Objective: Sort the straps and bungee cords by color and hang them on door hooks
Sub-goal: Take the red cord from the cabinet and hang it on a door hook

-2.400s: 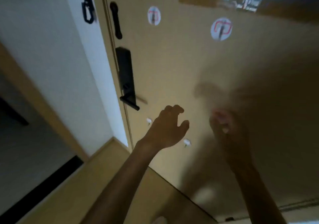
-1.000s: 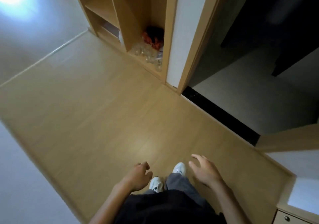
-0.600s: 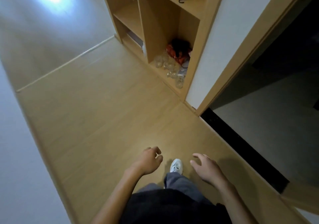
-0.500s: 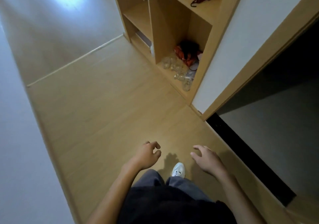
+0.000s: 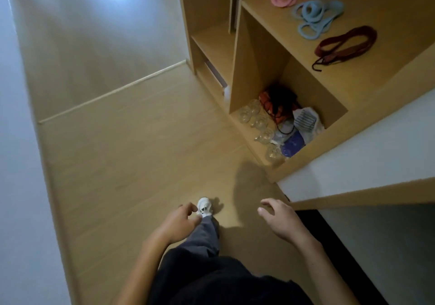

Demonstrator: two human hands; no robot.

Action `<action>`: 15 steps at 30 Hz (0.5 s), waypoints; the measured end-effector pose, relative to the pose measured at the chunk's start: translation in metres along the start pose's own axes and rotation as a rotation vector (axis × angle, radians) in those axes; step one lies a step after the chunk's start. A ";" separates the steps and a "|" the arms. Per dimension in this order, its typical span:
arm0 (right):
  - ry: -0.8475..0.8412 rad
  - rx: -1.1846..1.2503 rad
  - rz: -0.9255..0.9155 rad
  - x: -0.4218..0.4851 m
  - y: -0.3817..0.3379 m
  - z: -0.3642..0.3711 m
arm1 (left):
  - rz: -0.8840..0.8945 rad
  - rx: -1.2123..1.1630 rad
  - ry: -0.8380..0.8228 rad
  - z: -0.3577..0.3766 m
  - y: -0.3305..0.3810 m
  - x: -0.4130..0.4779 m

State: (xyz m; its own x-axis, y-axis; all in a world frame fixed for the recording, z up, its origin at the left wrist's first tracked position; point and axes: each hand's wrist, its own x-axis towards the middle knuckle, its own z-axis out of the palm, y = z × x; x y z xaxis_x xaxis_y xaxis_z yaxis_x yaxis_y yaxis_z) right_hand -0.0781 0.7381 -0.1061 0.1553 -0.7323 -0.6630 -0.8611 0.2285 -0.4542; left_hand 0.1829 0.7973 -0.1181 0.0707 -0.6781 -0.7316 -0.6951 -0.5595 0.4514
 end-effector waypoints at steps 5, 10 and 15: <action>0.019 0.043 0.075 0.045 -0.047 -0.029 | 0.121 0.047 0.025 -0.105 0.055 0.077; 0.070 0.115 0.117 0.088 -0.083 -0.058 | 0.230 0.057 0.103 -0.178 0.116 0.134; 0.122 0.142 0.087 0.147 -0.117 -0.106 | 0.234 0.088 0.035 -0.202 0.148 0.182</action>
State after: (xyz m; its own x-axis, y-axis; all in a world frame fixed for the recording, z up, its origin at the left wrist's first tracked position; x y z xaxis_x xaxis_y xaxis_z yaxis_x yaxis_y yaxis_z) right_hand -0.0055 0.5353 -0.0874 0.0160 -0.7760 -0.6305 -0.7903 0.3765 -0.4834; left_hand 0.2374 0.4950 -0.0814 -0.0756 -0.8010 -0.5938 -0.7553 -0.3428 0.5586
